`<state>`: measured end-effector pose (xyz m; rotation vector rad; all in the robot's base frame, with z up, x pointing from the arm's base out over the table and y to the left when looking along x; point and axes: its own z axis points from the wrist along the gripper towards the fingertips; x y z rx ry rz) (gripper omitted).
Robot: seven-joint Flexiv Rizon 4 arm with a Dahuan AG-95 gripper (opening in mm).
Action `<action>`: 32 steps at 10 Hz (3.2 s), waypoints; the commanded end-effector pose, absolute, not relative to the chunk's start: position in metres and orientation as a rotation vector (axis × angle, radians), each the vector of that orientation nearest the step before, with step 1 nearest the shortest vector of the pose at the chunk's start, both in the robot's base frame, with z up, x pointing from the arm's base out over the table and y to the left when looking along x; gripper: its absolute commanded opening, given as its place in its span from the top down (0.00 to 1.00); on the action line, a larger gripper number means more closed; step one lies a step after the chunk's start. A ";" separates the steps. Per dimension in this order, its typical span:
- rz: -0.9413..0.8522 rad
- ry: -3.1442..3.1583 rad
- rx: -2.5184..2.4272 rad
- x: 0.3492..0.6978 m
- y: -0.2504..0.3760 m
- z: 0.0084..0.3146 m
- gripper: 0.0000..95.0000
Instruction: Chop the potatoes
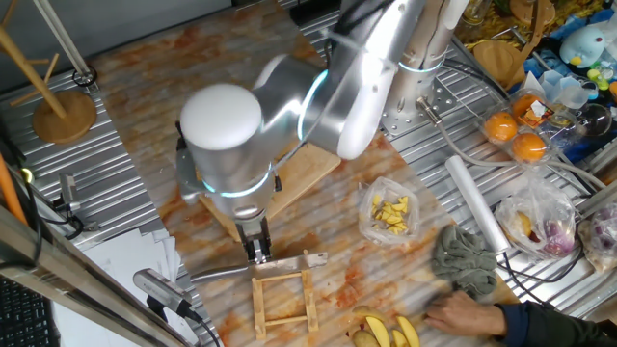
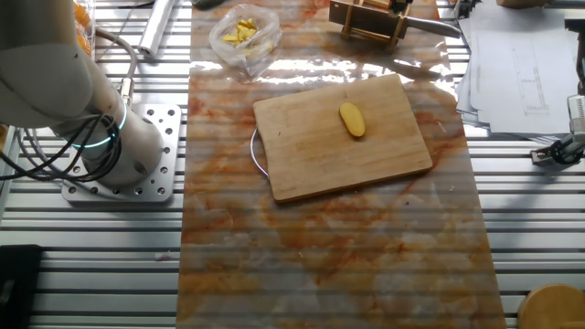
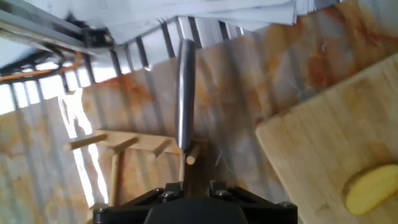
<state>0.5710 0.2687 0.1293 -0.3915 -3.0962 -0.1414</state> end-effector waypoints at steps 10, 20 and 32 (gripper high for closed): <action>-0.178 -3.055 -0.293 0.567 0.266 0.141 0.80; -0.210 -3.041 -0.388 0.546 0.289 0.109 0.80; -0.200 -3.043 -0.389 0.543 0.293 0.070 0.80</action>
